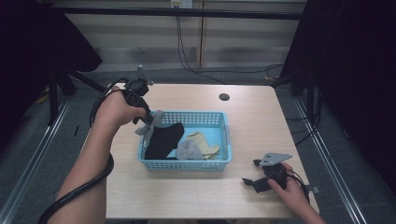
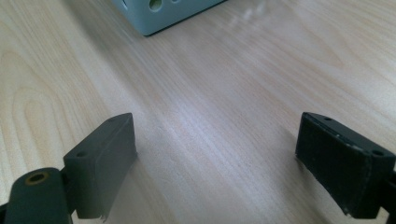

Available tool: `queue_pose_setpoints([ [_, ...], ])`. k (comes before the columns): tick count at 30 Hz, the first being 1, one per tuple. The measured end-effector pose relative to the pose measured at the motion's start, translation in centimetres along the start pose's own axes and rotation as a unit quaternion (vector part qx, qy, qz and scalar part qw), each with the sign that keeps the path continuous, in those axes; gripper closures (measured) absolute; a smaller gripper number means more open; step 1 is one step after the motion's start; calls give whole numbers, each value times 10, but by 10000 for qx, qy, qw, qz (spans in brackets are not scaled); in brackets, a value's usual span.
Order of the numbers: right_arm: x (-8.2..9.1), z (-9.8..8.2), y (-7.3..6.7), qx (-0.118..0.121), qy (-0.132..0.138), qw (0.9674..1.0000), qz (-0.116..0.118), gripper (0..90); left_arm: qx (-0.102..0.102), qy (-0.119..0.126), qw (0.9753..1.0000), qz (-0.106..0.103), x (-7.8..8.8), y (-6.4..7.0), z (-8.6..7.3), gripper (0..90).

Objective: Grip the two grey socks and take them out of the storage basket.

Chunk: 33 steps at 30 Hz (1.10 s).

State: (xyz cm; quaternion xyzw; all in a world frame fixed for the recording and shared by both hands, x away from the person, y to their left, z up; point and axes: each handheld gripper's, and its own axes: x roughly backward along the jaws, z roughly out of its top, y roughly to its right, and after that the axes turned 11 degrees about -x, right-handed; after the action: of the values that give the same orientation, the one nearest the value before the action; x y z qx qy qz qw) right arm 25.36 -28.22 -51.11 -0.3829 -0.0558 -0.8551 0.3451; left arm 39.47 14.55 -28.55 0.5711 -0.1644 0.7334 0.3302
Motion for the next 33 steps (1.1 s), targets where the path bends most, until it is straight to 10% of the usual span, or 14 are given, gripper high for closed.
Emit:
queue_pose_setpoints([
  [19, 0, 0, 0, -1, 0, 10000, 0, 118, 467, 64, 9988, 126, 5, -38, -45, 840],
  [33, 0, 0, 0, -3, 8, 10000, 4, 118, 985, 97, 9950, 165, -22, -67, -74, 839],
])
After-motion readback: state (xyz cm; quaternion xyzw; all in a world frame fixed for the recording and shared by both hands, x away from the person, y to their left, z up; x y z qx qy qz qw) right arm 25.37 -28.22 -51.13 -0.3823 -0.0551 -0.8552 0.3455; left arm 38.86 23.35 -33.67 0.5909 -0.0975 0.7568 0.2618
